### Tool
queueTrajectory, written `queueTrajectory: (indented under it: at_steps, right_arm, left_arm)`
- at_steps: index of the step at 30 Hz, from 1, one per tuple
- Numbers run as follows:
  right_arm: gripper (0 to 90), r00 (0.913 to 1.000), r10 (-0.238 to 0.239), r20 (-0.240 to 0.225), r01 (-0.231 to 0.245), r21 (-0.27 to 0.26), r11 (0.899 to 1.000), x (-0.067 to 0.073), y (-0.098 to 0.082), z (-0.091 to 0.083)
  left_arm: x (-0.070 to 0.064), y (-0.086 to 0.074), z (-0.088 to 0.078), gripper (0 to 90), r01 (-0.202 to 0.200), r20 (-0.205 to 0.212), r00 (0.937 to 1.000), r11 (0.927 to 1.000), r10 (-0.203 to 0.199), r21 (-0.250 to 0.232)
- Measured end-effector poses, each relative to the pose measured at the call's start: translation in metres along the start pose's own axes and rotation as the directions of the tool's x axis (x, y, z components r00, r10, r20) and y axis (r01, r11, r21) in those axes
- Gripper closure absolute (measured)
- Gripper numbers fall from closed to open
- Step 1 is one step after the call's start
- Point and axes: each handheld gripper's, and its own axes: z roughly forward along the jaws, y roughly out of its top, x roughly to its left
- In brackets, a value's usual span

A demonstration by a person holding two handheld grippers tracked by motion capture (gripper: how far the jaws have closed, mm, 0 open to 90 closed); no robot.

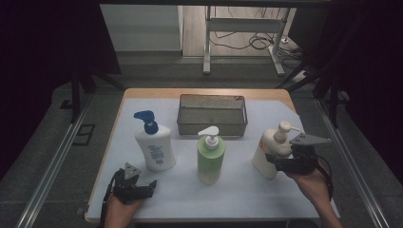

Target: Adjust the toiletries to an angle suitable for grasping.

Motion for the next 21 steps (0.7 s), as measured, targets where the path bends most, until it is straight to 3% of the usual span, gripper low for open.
queueTrajectory:
  at_steps: [16, 21]
  right_arm:
    - [34.9, 0.9998, 0.017, 0.009, -0.017, 0.002, 1.000, -0.0018, 0.0029, 0.0009]
    - [36.0, 0.9999, -0.014, 0.001, 0.014, -0.011, 1.000, -0.0035, 0.0018, -0.0001]
  left_arm:
    - [0.0000, 0.0000, 0.0000, 11.0, 0.000, 0.000, 1.0000, 1.0000, 0.000, 0.000]
    - [0.0000, 0.0000, 0.0000, 11.0, 0.000, 0.000, 1.0000, 1.0000, 0.000, 0.000]
